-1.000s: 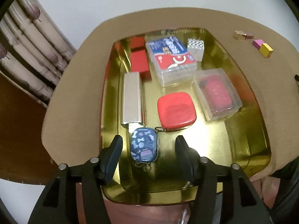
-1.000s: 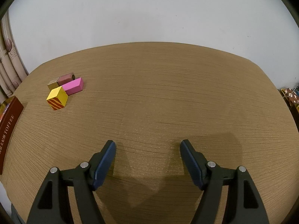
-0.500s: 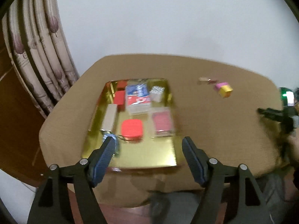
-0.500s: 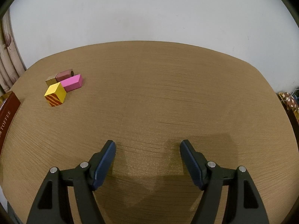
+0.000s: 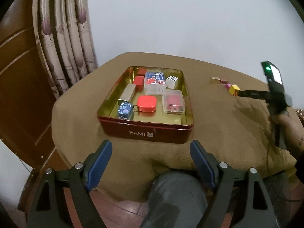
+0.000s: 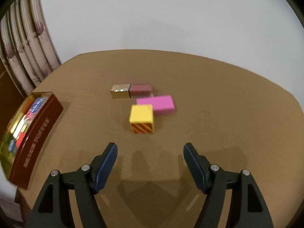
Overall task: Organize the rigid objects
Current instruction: 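Grasp the yellow striped cube with the right gripper, then carry the yellow cube into the gold tin and open the right gripper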
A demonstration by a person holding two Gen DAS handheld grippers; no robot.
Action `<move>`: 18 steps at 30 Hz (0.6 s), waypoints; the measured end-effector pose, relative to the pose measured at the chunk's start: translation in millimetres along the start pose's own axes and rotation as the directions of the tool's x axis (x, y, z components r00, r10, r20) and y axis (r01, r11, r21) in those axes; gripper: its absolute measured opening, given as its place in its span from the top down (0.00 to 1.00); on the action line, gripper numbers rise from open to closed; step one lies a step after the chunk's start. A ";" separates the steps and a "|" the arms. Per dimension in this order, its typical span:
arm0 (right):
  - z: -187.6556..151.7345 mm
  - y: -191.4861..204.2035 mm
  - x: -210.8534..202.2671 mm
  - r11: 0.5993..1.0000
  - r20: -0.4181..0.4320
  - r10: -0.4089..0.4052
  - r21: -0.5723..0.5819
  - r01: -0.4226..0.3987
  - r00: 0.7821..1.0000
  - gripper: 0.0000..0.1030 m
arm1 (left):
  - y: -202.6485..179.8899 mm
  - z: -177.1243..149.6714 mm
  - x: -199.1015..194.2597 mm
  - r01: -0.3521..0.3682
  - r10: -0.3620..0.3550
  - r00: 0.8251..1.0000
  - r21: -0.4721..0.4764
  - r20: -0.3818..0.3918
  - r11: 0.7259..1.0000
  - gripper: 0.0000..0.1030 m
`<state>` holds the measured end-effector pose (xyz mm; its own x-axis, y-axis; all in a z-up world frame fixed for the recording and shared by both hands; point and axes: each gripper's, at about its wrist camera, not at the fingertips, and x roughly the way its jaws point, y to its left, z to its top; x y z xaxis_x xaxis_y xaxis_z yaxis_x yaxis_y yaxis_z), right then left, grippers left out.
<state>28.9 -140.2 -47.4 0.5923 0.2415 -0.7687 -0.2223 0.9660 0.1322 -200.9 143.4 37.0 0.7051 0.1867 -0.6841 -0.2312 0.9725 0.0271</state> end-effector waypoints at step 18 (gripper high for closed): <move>28.6 24.3 57.5 1.000 -0.044 -0.025 0.013 0.025 0.999 0.70 | -6.0 -10.6 17.0 0.022 -0.018 0.997 0.044 -0.081 0.999 0.14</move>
<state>79.7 -100.2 -70.5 0.5631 0.2134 -0.7984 -0.1969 0.9729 0.1211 -194.7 139.3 17.5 0.6523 0.1569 -0.7415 -0.1861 0.9815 0.0440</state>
